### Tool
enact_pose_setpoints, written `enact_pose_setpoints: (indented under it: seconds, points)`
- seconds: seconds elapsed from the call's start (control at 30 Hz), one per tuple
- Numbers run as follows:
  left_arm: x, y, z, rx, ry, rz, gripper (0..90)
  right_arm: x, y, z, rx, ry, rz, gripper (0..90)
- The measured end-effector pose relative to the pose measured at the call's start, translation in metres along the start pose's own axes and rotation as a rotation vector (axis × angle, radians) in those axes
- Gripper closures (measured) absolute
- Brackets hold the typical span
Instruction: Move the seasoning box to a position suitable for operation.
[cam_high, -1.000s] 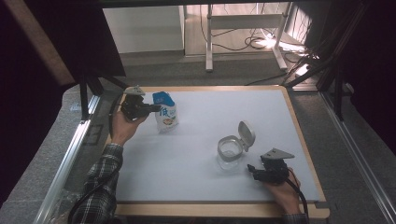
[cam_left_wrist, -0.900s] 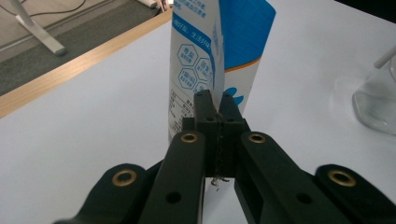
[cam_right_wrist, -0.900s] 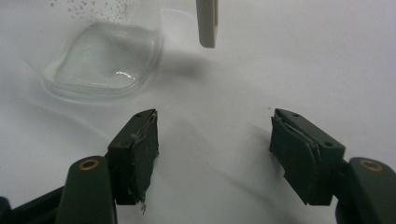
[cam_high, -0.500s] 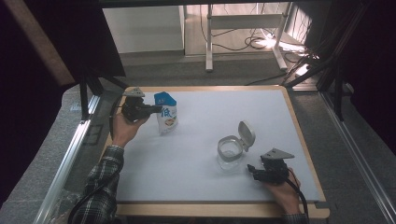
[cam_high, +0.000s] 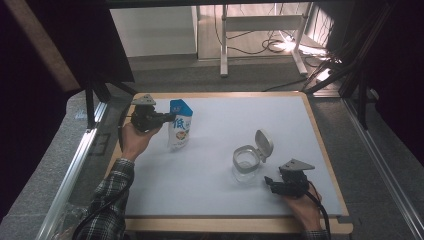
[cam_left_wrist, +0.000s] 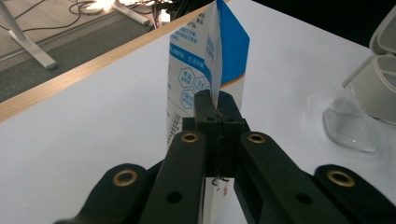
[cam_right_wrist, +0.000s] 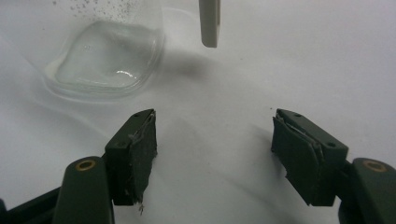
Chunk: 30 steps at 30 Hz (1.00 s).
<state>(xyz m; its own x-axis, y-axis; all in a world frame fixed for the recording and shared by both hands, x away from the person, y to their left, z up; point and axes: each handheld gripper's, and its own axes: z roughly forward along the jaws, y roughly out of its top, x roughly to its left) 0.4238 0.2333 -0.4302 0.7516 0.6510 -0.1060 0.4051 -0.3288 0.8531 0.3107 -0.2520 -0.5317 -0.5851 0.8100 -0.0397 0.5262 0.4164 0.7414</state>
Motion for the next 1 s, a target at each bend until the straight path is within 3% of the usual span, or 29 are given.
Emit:
enact_pose_setpoints:
  seconds: [0.53,1.0]
  points:
    - [-0.019,-0.003,-0.010,-0.004,-0.033,0.003,90.0,0.002,0.001,-0.001,0.002,-0.011,0.009,31.6]
    - [-0.045,-0.005,-0.018,-0.001,-0.077,0.021,90.0,0.009,0.002,-0.011,-0.027,0.033,0.013,31.7]
